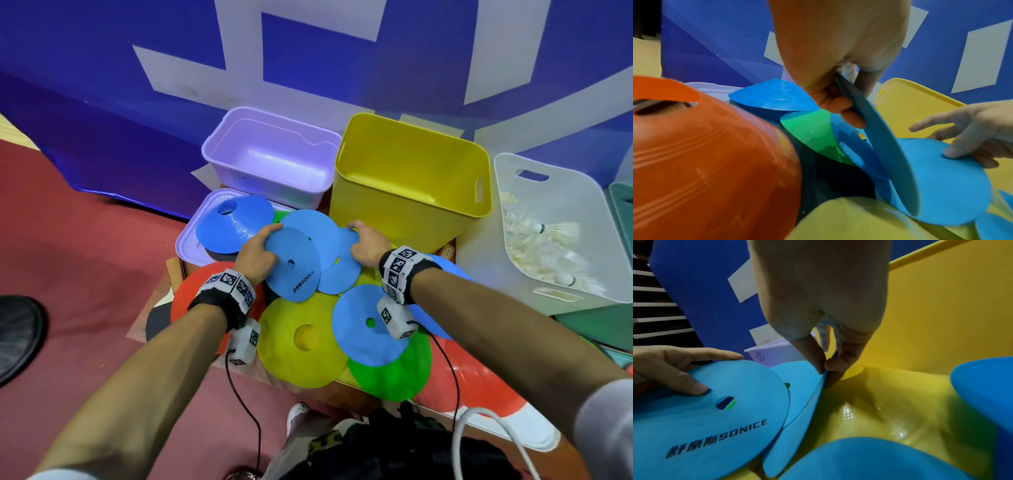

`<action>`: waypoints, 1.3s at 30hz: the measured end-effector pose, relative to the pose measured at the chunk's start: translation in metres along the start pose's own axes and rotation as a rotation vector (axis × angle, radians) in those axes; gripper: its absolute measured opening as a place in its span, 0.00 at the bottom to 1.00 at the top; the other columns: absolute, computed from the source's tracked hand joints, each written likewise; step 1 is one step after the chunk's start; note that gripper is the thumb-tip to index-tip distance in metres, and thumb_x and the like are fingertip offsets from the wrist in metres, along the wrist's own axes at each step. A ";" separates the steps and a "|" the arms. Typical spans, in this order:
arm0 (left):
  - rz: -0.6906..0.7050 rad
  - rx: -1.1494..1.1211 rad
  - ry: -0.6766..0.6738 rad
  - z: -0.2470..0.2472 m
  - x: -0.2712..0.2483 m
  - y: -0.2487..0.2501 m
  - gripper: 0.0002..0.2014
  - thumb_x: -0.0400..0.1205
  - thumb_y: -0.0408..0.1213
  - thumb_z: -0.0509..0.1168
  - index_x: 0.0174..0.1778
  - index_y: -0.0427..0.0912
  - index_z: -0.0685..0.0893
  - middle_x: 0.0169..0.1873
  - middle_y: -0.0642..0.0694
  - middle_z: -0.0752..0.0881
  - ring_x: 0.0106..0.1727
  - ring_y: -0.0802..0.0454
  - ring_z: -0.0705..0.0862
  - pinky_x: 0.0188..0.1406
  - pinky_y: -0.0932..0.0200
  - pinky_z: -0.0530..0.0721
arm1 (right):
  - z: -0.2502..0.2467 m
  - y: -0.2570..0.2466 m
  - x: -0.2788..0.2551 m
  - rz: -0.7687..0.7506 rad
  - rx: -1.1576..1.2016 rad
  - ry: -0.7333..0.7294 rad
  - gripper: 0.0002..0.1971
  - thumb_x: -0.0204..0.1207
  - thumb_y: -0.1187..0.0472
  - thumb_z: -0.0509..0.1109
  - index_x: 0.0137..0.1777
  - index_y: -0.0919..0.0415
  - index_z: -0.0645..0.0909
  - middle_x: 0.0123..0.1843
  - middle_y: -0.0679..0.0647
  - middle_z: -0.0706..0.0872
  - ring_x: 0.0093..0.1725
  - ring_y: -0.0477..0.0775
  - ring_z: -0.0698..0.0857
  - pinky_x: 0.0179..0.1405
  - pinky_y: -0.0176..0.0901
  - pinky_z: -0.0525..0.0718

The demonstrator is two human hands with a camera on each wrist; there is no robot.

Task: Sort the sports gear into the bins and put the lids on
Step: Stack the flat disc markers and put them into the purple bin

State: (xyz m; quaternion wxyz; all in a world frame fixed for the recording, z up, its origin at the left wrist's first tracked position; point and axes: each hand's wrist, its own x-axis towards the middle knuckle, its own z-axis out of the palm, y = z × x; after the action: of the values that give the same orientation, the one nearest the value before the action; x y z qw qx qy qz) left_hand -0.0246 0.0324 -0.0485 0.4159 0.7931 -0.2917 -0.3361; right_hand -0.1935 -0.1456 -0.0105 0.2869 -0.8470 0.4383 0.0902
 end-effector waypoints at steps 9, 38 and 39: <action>0.034 -0.033 0.015 0.001 -0.003 0.015 0.33 0.75 0.22 0.66 0.72 0.58 0.75 0.62 0.45 0.78 0.56 0.42 0.79 0.46 0.52 0.83 | -0.017 0.004 -0.006 -0.019 0.127 0.156 0.29 0.73 0.68 0.59 0.74 0.48 0.73 0.52 0.53 0.84 0.44 0.59 0.84 0.33 0.51 0.80; 0.191 -0.128 -0.011 0.023 -0.024 0.072 0.33 0.76 0.20 0.63 0.70 0.59 0.74 0.62 0.45 0.78 0.54 0.42 0.80 0.45 0.48 0.85 | -0.053 0.045 -0.068 -0.097 0.191 0.301 0.37 0.69 0.73 0.58 0.76 0.42 0.71 0.67 0.56 0.84 0.57 0.65 0.84 0.47 0.54 0.85; 0.212 -0.153 -0.023 0.028 -0.025 0.080 0.33 0.76 0.18 0.62 0.70 0.57 0.74 0.62 0.45 0.78 0.53 0.44 0.81 0.41 0.52 0.85 | -0.060 0.051 -0.073 -0.090 0.200 0.332 0.37 0.68 0.72 0.59 0.75 0.41 0.72 0.67 0.56 0.84 0.57 0.65 0.84 0.48 0.55 0.86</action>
State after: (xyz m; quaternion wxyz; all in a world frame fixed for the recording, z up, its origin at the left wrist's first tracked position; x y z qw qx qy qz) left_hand -0.0759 -0.0010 0.0148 0.5051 0.7197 -0.3523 -0.3205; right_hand -0.2836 -0.1520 0.0474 0.2974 -0.8362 0.4481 -0.1076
